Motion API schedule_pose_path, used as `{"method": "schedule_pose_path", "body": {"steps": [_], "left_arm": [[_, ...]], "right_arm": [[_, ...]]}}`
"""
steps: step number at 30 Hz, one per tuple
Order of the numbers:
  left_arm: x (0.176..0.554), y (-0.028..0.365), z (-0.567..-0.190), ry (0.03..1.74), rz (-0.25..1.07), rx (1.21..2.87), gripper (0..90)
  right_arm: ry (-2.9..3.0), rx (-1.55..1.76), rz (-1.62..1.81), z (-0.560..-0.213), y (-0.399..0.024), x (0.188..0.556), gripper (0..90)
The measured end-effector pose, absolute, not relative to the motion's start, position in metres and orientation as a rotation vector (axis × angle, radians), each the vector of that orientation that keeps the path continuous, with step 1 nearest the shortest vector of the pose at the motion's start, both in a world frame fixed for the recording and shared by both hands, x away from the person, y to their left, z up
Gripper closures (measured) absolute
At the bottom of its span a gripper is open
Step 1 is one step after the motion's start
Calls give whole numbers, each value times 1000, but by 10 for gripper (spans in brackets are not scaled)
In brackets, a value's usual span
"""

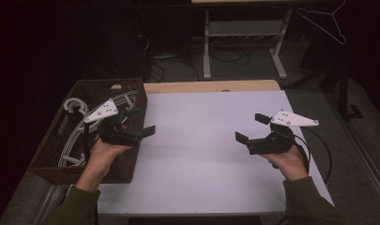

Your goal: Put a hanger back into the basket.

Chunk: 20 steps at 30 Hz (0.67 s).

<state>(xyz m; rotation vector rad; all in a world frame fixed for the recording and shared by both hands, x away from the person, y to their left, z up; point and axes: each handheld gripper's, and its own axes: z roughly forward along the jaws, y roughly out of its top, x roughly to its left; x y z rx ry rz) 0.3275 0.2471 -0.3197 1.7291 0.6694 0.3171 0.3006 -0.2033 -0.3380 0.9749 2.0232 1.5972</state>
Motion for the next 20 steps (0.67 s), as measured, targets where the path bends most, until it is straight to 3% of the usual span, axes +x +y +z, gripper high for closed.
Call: {"method": "schedule_pose_path", "body": {"steps": [20], "left_arm": [[324, 245, -326, 649, 306, 1725, 38]], "right_arm": [[1968, 946, 1644, -330, -207, 301, 0]]}}
